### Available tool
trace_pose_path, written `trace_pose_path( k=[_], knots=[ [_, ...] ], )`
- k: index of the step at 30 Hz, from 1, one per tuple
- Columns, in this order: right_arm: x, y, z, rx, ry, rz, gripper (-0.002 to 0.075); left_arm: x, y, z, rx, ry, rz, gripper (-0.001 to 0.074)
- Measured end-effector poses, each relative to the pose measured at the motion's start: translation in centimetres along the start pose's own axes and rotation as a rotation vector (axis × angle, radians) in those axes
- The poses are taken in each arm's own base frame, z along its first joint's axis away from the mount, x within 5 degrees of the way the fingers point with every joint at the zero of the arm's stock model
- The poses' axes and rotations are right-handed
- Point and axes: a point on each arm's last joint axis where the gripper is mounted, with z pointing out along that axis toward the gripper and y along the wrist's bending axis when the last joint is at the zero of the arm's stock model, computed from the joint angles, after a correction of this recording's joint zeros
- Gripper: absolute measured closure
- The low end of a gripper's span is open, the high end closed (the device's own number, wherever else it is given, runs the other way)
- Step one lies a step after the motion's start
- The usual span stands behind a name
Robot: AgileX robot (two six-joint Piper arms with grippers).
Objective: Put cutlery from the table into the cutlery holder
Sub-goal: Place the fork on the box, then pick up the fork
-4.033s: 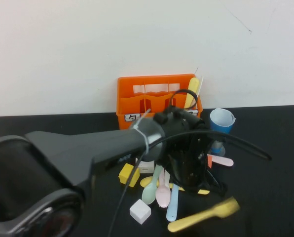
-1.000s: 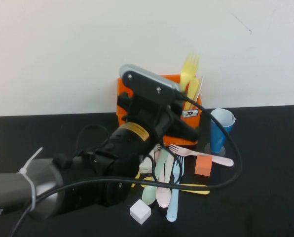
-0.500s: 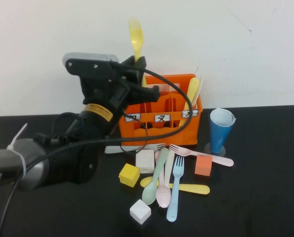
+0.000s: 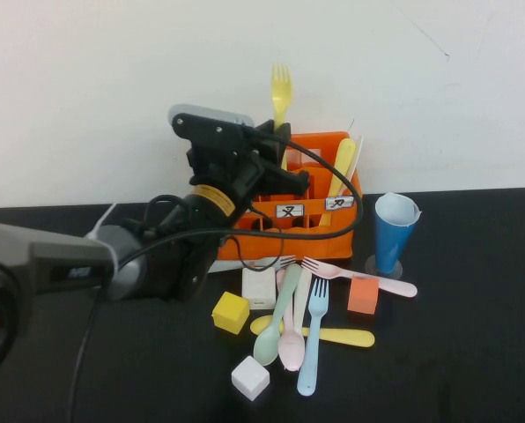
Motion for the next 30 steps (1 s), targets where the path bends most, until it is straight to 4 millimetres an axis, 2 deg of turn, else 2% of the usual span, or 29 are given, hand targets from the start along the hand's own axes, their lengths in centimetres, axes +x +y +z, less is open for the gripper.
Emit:
trace_pose_path(
  k=[5, 7, 12, 17, 21, 23, 25, 28, 30],
  knots=[
    [0.0, 0.0, 0.0, 0.0, 0.0, 0.0, 0.0729, 1.7, 0.4, 1.6, -0.007, 0.042, 0.003, 0.0623],
    [0.0, 0.0, 0.0, 0.0, 0.0, 0.0, 0.0729, 2.4, 0.6, 2.1, -0.013, 0.076, 0.005, 0.06],
    [0.0, 0.0, 0.0, 0.0, 0.0, -0.007, 0.0729, 3.7, 0.8, 2.3, -0.026, 0.141, 0.007, 0.0424],
    [0.0, 0.0, 0.0, 0.0, 0.0, -0.011, 0.0729, 3.6, 0.7, 2.4, -0.016, 0.154, 0.02, 0.0355],
    [0.0, 0.0, 0.0, 0.0, 0.0, -0.011, 0.0729, 1.3, -0.2, 1.8, 0.022, 0.18, 0.071, 0.0348],
    [0.0, 0.0, 0.0, 0.0, 0.0, -0.011, 0.0729, -0.9, -1.0, 1.1, 0.044, 0.192, 0.102, 0.0363],
    [0.0, 0.0, 0.0, 0.0, 0.0, -0.011, 0.0729, -3.0, -2.1, 0.2, 0.066, 0.227, 0.142, 0.0409],
    [0.0, 0.0, 0.0, 0.0, 0.0, -0.014, 0.0729, -5.7, -3.7, -1.7, 0.065, 0.332, 0.191, 0.0542],
    [0.0, 0.0, 0.0, 0.0, 0.0, -0.014, 0.0729, -6.7, -4.5, -2.9, 0.04, 0.414, 0.2, 0.0647]
  ],
)
